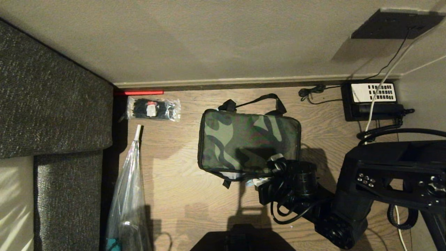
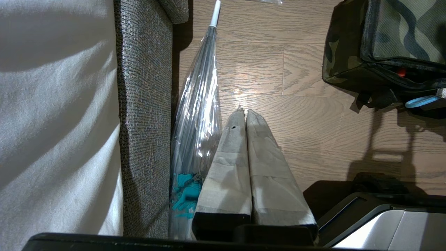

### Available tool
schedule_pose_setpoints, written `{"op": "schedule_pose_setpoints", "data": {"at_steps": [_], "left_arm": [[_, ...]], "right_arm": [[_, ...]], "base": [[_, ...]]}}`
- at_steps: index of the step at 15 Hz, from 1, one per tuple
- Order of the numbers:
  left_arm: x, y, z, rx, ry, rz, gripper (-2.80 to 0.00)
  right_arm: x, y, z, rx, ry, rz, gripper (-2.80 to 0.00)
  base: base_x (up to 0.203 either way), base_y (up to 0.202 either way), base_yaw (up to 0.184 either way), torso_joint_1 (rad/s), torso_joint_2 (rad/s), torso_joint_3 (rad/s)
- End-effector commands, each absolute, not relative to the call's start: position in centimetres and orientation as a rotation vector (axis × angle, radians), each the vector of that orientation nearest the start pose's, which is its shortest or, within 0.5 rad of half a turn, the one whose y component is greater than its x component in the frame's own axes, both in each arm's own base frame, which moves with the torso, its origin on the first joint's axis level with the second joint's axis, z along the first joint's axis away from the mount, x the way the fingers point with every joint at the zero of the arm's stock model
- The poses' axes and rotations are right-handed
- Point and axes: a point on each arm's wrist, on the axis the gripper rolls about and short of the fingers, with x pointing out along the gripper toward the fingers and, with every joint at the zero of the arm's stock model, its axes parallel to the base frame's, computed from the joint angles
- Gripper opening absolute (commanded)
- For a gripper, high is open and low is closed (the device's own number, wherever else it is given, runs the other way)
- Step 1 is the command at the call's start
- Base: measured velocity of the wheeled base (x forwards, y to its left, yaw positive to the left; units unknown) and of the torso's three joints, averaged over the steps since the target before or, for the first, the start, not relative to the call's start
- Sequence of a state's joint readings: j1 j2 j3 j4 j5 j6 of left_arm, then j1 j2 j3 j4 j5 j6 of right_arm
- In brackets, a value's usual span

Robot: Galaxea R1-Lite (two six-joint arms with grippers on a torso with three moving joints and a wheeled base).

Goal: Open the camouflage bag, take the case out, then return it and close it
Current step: Open the top of the storage box

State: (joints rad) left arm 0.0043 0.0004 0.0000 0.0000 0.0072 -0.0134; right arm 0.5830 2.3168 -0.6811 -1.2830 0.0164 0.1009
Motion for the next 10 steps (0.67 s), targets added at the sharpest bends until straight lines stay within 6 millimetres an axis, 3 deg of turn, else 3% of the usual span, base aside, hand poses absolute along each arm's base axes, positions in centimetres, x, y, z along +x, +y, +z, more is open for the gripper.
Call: {"op": "schedule_pose_setpoints", "data": {"at_steps": [1,5,10], "left_arm": [[-2.3,0.0,7.5,-0.014,0.001,0.012,-2.8],[-2.3,0.0,7.5,-0.014,0.001,0.012,-2.8],[-2.3,0.0,7.5,-0.014,0.001,0.012,-2.8]], "right_arm": [[30.0,19.5,0.9,-0.02,0.367,0.576,-2.8],[29.1,17.2,2.2,-0.071,0.376,0.559,-2.8],[28.8,16.9,2.8,-0.069,0.374,0.557,-2.8]], "base": [[0.0,0.0,0.0,0.0,0.0,0.0],[0.0,0.0,0.0,0.0,0.0,0.0],[0.0,0.0,0.0,0.0,0.0,0.0]]}}
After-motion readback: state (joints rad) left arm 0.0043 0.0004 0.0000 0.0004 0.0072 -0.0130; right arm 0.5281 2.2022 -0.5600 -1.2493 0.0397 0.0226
